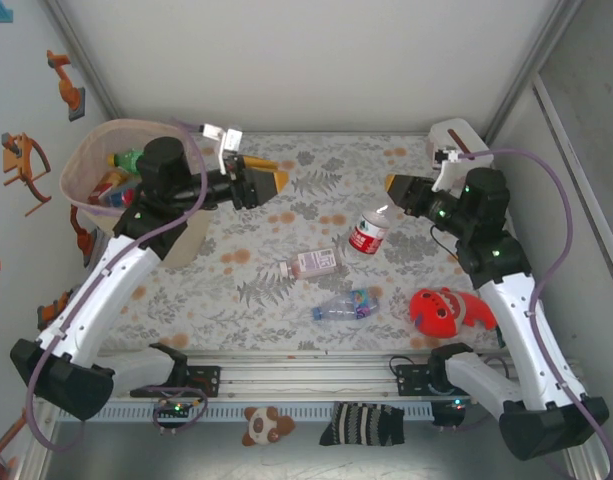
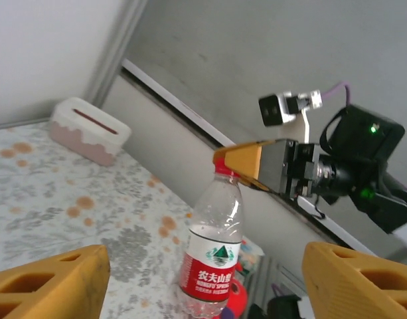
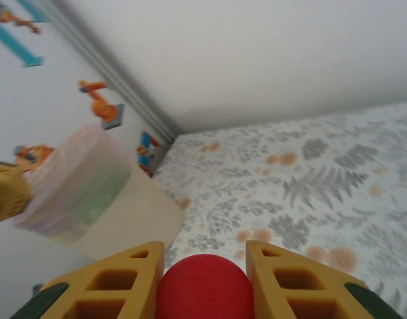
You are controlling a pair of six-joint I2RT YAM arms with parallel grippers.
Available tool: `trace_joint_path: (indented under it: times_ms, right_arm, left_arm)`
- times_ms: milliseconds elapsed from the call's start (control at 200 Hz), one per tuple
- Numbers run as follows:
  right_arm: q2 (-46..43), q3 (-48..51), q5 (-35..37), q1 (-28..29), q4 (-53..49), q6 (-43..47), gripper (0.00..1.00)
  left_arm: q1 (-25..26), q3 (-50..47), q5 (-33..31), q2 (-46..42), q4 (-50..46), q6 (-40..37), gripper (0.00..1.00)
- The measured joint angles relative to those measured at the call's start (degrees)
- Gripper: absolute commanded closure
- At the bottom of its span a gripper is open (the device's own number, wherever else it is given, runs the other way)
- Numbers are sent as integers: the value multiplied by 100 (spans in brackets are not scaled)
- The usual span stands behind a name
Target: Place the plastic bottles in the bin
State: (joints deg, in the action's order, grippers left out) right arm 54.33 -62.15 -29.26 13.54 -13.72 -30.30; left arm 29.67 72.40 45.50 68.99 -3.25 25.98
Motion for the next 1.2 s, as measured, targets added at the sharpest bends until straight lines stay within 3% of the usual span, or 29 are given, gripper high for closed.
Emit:
trace_joint_path:
  times_ms: [300,596,801,1197]
  right_arm:
    - [-87,-516,-1080,61,693,330,100]
    - [-87,-752,-1528,310,992,313,100]
    - [-48,-813,-1528,365,999,313,100]
    - [-50,-822,-1456,396,935,315,100]
  left_arm:
    - [1047,706,72,907,-245,-925,12]
    - [1727,1473,142,1683,-876,-1694,15]
    - [1985,2050,258,2063,-1471,-2188,19]
    - [2190,2135,426,2273,-1801,-2518,24]
